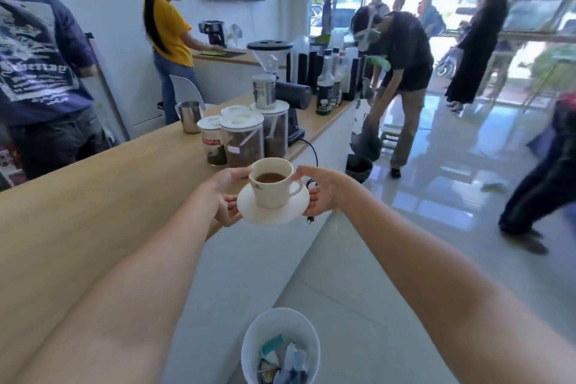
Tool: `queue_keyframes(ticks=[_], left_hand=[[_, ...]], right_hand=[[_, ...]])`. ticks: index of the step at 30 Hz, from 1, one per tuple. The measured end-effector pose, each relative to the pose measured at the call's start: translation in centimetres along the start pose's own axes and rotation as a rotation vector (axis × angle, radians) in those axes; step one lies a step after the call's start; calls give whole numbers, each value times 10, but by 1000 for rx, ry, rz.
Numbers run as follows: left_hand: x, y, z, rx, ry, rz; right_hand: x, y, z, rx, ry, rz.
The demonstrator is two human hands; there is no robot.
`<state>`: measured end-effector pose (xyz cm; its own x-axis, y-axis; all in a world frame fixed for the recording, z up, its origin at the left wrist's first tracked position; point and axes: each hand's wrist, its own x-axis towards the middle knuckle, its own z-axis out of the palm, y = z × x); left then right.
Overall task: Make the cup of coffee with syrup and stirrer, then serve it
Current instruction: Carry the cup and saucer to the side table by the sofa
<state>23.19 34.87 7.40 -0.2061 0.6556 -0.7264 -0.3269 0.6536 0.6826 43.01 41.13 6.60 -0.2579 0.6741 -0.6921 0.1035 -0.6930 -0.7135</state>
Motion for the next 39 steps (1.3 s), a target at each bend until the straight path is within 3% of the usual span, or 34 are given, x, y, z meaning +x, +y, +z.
queue_keyframes(ticks=[19,39], left_hand=[[-9,-53,382,410,-390,-39],[-29,-150,682,704,-676,-122]], right_hand=[[-109,36,-365,255,388,-66],[-189,113,-618,575,695,-81]])
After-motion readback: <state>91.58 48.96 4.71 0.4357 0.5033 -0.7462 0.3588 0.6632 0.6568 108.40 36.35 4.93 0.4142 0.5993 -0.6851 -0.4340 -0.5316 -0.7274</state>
